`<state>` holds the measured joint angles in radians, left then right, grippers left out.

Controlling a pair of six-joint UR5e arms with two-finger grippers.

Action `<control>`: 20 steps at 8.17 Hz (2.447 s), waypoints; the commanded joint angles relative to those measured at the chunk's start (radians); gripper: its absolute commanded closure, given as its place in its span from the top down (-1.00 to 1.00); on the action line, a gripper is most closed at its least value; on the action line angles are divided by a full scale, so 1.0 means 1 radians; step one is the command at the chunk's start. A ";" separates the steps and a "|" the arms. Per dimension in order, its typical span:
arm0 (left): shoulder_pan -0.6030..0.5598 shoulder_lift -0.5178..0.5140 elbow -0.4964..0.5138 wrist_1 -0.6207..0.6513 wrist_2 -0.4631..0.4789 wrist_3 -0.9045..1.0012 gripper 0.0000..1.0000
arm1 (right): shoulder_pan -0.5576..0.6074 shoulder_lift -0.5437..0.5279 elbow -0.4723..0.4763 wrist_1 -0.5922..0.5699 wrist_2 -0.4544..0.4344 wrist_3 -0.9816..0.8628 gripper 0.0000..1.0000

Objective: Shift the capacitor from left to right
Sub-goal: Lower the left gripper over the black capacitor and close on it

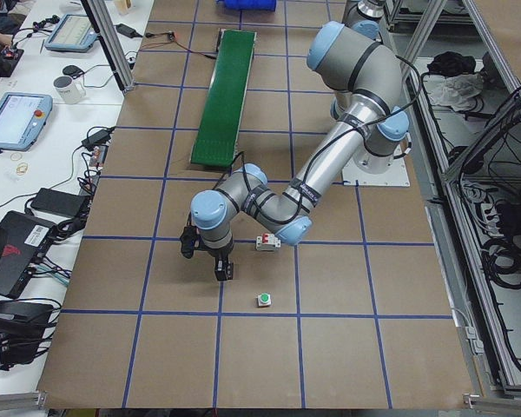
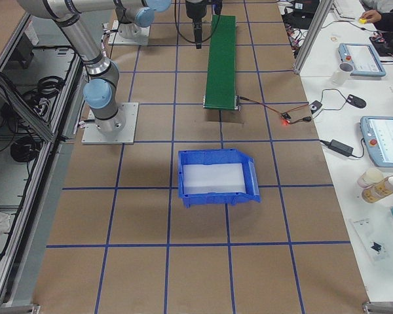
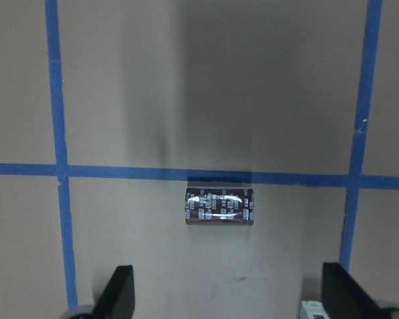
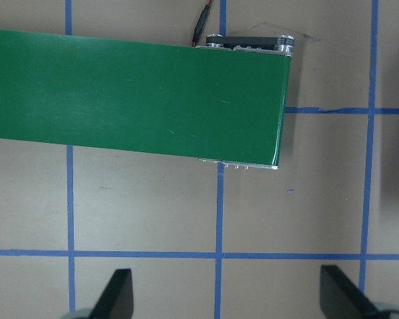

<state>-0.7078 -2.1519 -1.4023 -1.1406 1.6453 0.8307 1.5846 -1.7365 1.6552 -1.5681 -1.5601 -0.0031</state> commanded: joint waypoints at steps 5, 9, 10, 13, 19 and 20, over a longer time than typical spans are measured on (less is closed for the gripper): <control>-0.001 -0.040 -0.003 0.071 -0.074 0.004 1.00 | 0.000 0.000 0.000 0.000 0.000 0.000 1.00; -0.001 -0.068 -0.006 0.071 -0.067 0.010 1.00 | 0.000 0.000 0.000 0.000 0.000 0.000 1.00; -0.001 -0.080 -0.004 0.071 -0.067 0.027 1.00 | 0.000 0.000 0.000 0.000 0.000 0.000 1.00; 0.001 -0.092 -0.007 0.071 -0.068 0.010 1.00 | 0.000 0.000 0.000 0.005 0.000 0.000 1.00; 0.001 -0.126 -0.009 0.110 -0.065 0.024 1.00 | 0.000 0.000 0.000 0.005 0.002 0.000 1.00; 0.001 -0.126 -0.010 0.110 -0.064 0.027 1.00 | 0.000 0.000 0.000 0.005 0.000 0.000 1.00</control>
<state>-0.7072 -2.2752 -1.4106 -1.0326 1.5806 0.8545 1.5846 -1.7364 1.6552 -1.5631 -1.5595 -0.0030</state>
